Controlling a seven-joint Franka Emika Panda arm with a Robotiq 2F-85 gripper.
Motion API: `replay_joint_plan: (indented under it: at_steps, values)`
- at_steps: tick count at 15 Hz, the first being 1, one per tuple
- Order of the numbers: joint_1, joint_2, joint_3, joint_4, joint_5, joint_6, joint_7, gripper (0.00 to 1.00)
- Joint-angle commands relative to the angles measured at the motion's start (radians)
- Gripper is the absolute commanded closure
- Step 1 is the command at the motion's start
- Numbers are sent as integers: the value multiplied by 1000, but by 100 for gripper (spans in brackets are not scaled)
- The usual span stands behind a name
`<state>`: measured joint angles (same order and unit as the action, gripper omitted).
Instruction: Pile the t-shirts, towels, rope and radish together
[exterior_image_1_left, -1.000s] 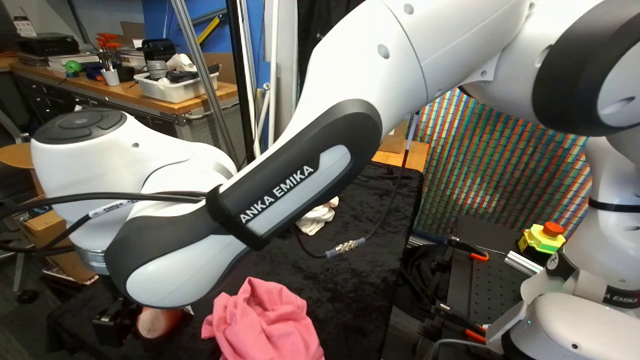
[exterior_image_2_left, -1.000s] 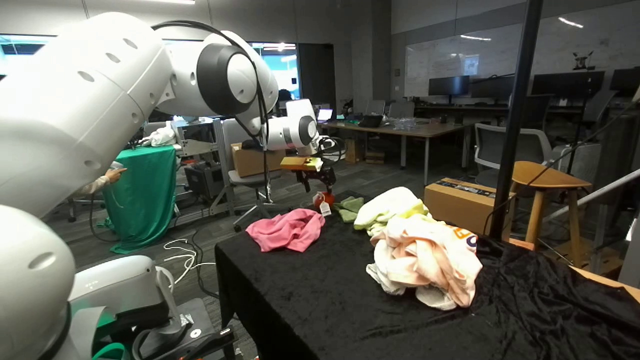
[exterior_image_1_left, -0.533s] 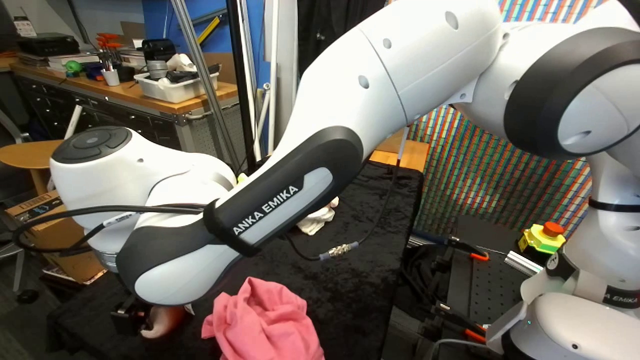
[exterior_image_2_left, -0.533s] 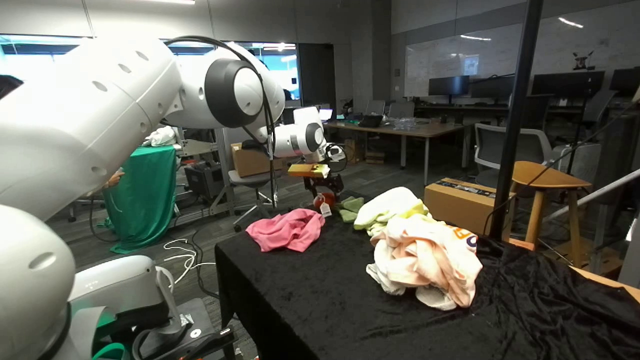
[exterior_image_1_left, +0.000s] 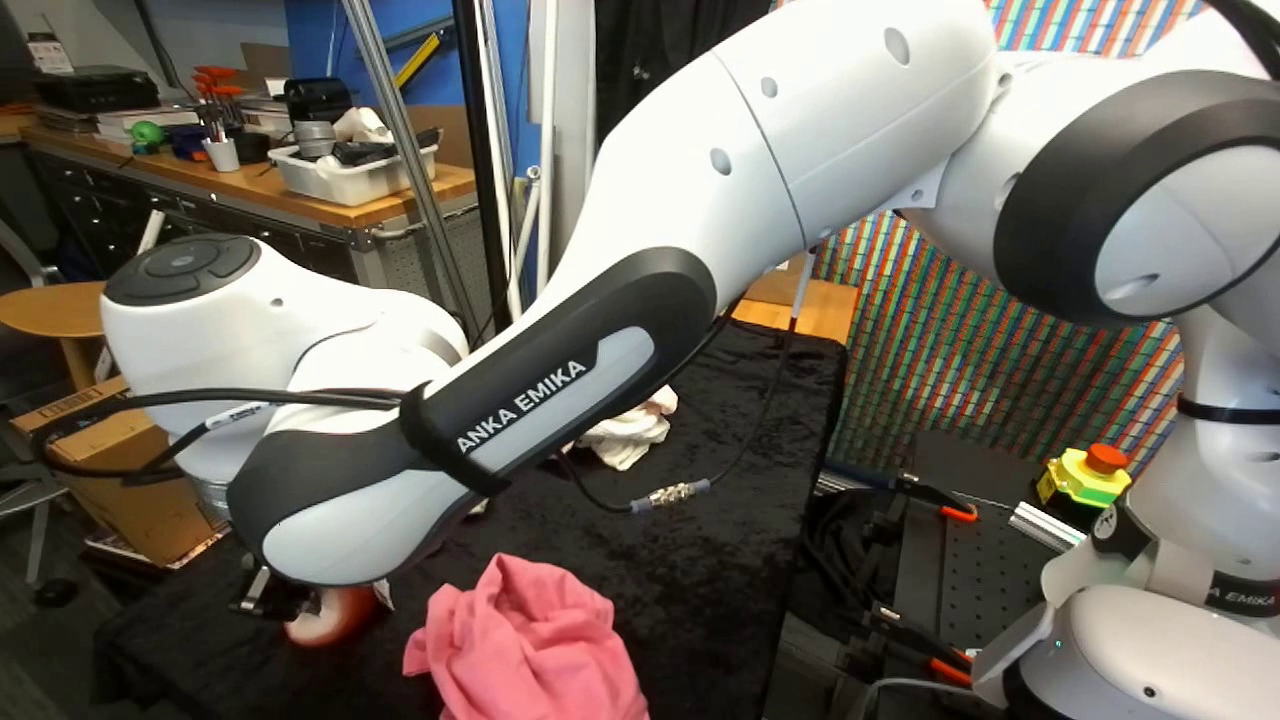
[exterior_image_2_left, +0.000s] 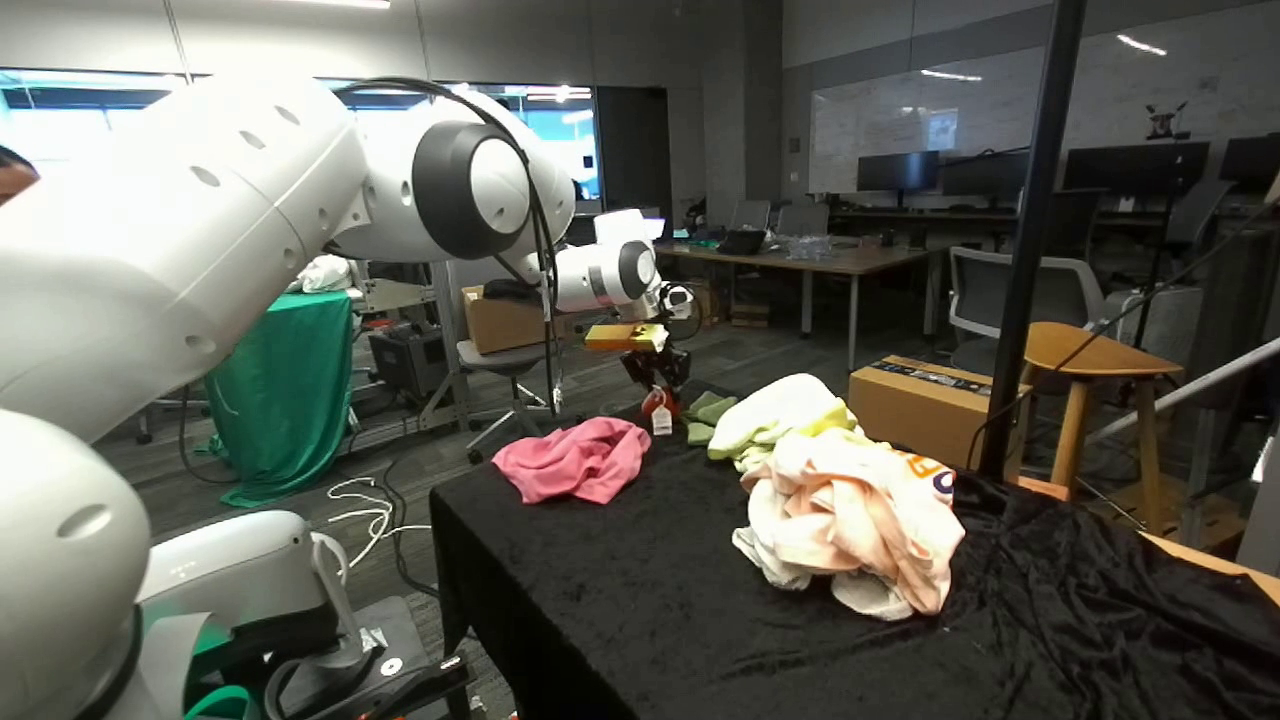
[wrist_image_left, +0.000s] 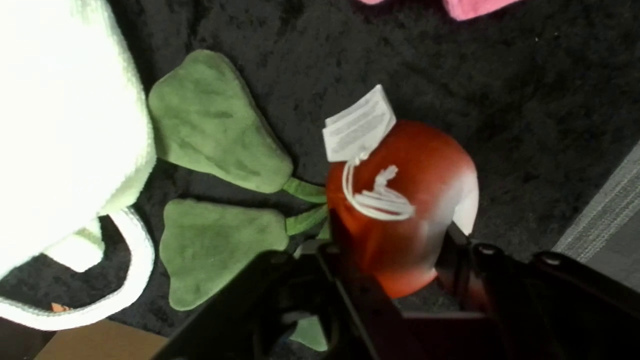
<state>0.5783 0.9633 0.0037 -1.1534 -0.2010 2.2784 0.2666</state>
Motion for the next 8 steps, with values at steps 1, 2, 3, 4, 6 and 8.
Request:
replay_joint_plan:
  at_steps: [1,2,3,4,6,8]
  values:
    - [2,-13,-15,16,-6,-34,12,86]
    - [1,-15,-16,17,-5,-40,10,94]
    - [0,-34,-15,2,-3,-46,8,98]
    - [-3,-34,-15,3,-1,-45,8,99]
    - [-6,-38,-17,2,-1,-49,6,99]
    - [-9,-50,-17,-7,0,-61,4,96]
